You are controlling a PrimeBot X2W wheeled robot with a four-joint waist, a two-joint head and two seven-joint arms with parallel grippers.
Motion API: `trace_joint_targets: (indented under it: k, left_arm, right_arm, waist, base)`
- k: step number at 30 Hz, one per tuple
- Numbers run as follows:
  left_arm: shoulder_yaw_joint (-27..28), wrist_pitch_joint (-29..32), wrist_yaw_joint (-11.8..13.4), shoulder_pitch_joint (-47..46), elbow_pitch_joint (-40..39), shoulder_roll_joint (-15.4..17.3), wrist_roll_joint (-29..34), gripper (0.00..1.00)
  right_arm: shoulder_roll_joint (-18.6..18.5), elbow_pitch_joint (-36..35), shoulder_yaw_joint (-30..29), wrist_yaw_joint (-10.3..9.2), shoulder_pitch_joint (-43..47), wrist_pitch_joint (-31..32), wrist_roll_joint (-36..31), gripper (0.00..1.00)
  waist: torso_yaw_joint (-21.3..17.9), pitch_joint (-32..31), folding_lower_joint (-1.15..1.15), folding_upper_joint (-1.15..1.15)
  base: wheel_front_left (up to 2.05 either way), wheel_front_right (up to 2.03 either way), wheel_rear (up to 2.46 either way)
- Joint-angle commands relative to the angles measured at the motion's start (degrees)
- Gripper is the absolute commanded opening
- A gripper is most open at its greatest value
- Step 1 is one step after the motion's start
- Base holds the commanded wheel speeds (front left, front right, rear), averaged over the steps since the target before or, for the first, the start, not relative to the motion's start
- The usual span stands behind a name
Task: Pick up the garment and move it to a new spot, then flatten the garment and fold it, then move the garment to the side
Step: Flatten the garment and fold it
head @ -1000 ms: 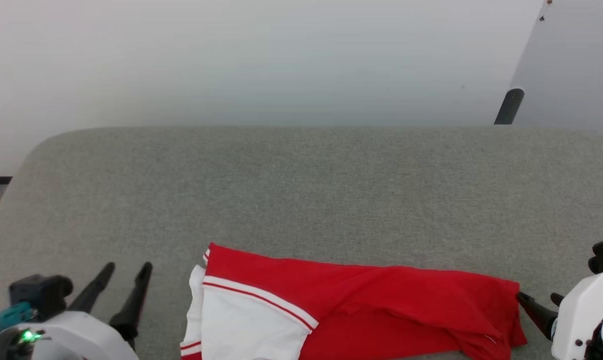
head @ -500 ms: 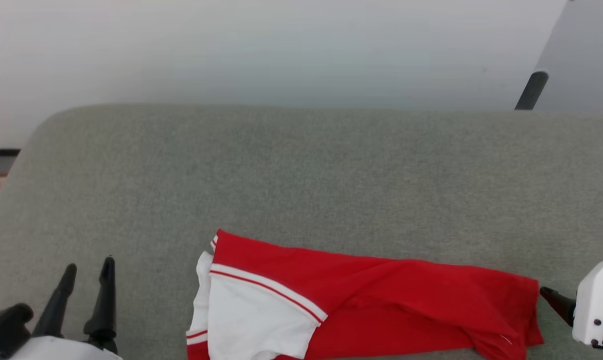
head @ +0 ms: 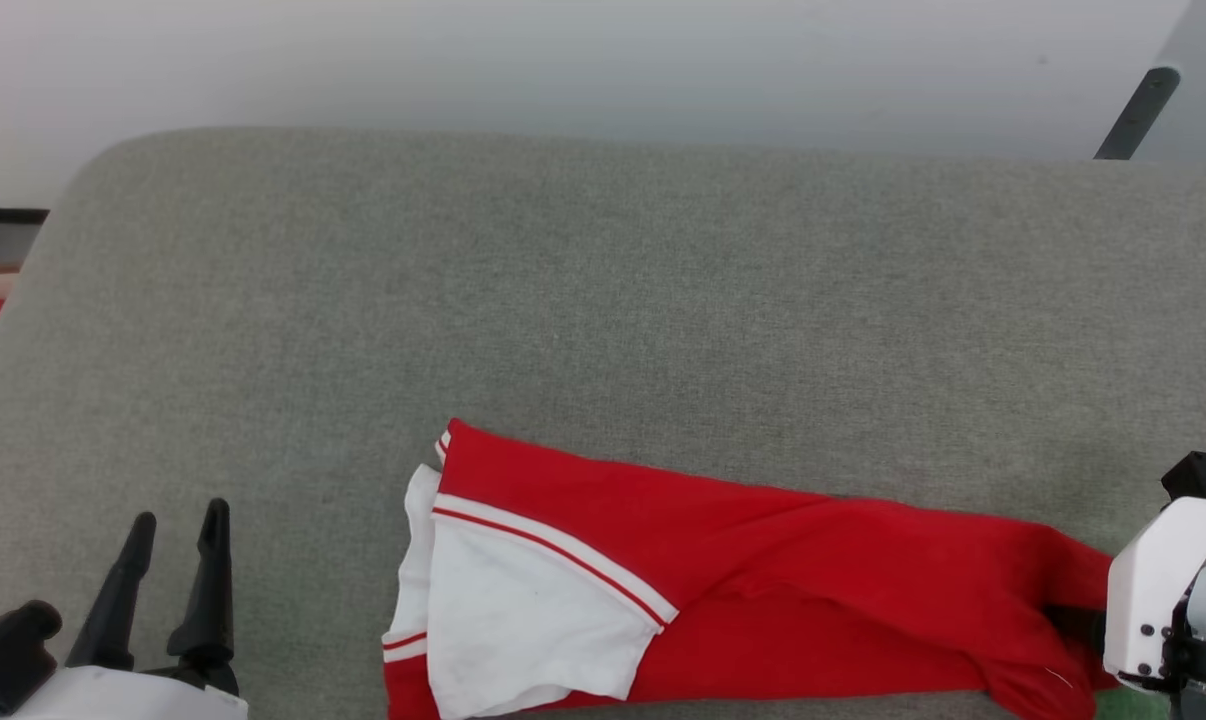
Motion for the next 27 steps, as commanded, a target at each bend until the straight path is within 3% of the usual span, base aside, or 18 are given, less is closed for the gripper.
trace_joint_targets:
  k: [1,3,4,5,14,27]
  left_arm:
    - [0.37,-0.21,-0.41,-0.65,0.12,-0.35,0.23,1.00]
    - [0.67,-0.21,-0.55,-0.87,0.27,-0.61,0.02,1.00]
    - [0.75,-0.21,-0.61,-0.95,0.33,-0.66,-0.06,1.00]
    - [0.88,-0.21,-0.72,-1.08,0.37,-0.86,-0.22,1.00]
    - [1.71,-0.21,-1.43,-0.96,0.66,-2.16,0.11,1.00]
    - [3.54,-0.21,-2.30,1.22,1.19,-3.80,2.43,1.00]
  right_arm:
    - [0.69,1.79,-0.13,-0.02,-0.71,1.02,-0.46,1.00]
    - [1.28,3.55,0.40,-0.02,-1.04,2.00,-0.17,0.95]
    - [1.48,4.40,0.49,-0.02,-1.23,2.43,0.02,0.43]
    - [1.54,5.01,0.85,-0.01,-1.52,2.70,0.26,0.00]
    - [1.99,6.76,0.91,0.01,-3.66,2.49,3.94,0.00]
    - [-4.97,8.87,-3.06,-0.04,-5.62,-0.95,2.38,0.00]
  waist:
    - [0.52,0.91,0.00,0.00]
    - [0.61,1.18,0.00,0.00]
    - [0.62,1.30,0.00,0.00]
    - [0.65,1.40,0.00,0.00]
    - [0.58,1.63,0.00,0.00]
    - [-0.51,-0.65,0.00,0.00]
  base:
    - [0.00,0.00,0.00]
    - [0.00,0.00,0.00]
    - [0.00,0.00,0.00]
    - [0.00,0.00,0.00]
    - [0.00,0.00,0.00]
    - [0.00,0.00,0.00]
